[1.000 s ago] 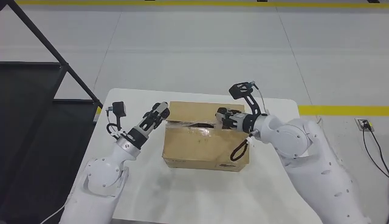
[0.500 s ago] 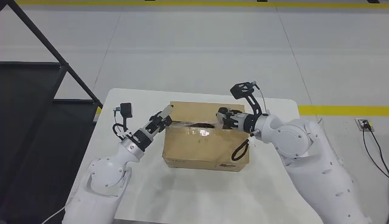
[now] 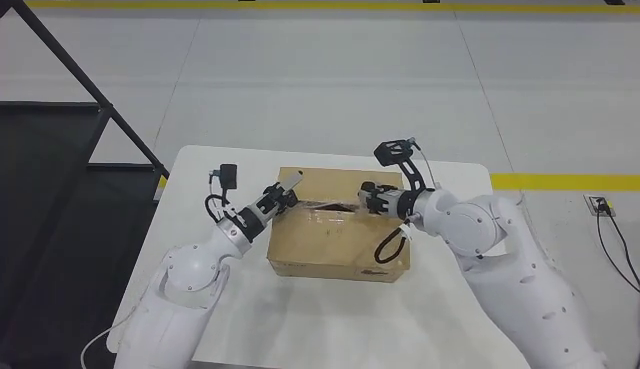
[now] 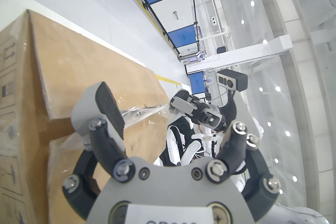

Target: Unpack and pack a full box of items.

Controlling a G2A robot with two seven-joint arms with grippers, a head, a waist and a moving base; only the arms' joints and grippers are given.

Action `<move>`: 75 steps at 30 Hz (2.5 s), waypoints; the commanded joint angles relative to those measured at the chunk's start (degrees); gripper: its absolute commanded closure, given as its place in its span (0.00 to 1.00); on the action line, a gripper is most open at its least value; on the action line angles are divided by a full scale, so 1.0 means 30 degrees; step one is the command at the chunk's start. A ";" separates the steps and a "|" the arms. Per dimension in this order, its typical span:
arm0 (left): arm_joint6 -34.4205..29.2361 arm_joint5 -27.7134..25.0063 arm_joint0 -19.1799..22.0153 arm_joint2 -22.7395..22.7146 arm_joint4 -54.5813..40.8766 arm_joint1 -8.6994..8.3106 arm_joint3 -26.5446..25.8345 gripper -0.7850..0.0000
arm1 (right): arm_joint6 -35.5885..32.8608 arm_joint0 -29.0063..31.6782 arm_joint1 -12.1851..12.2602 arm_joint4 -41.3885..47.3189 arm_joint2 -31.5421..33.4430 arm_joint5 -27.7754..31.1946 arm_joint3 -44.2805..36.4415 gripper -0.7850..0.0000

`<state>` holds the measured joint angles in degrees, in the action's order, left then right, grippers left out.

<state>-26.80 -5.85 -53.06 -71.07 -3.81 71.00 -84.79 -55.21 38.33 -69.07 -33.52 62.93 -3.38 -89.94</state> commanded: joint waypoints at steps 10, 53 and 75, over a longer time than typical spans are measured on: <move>-0.0823 0.0328 0.0544 0.0298 -0.0137 0.0072 0.1047 0.00 | 0.0260 0.0045 -0.0026 -0.0571 -0.0186 -0.0813 0.0203 1.00; -0.0956 -0.0646 0.0080 0.0126 -0.1237 0.0191 0.1128 0.00 | -0.1234 -0.1220 -0.0553 -0.1939 -0.1857 -0.1817 0.1818 1.00; -0.0597 -0.0549 0.0517 0.0506 -0.1127 0.0374 0.1777 0.00 | -0.1131 -0.0050 -0.0257 -0.2769 -0.0474 -0.2074 0.0113 0.51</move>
<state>-28.62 -7.50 -51.50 -69.52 -7.18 72.12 -79.45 -58.51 38.02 -69.90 -41.80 61.23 -9.53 -89.47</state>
